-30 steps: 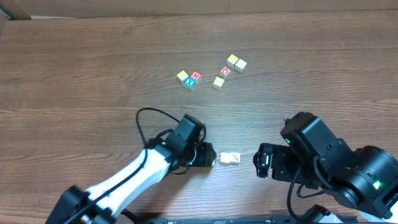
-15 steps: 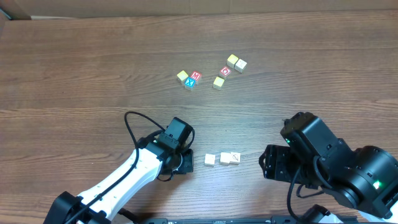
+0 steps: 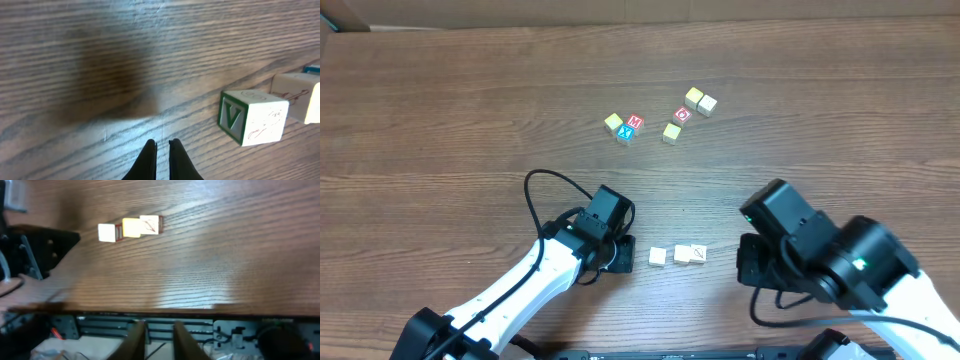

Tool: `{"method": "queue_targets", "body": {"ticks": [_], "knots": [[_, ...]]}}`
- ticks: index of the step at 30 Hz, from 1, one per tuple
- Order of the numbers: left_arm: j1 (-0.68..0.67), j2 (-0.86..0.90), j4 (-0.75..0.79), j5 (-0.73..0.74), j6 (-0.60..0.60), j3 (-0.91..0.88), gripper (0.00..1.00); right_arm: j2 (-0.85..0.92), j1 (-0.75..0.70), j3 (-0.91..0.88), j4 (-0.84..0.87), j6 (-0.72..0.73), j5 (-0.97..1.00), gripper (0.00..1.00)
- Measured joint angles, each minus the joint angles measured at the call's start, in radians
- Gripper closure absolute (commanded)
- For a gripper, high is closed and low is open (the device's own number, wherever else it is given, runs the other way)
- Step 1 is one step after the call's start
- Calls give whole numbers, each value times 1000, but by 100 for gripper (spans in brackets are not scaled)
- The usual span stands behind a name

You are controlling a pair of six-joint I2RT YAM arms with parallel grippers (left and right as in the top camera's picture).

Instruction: Flip 3 blocks

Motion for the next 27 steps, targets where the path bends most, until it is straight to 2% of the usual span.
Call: {"method": "queue_targets", "body": {"ticks": [7, 18, 27], "knots": [[0, 93, 49, 25, 11, 0, 96, 51, 0, -94, 84, 23, 1, 96], [0, 151, 115, 131, 14, 8, 96, 91, 0, -311, 222, 28, 1, 96], [-36, 158, 126, 164, 13, 8, 96, 91, 0, -430, 327, 26, 0, 96]]}}
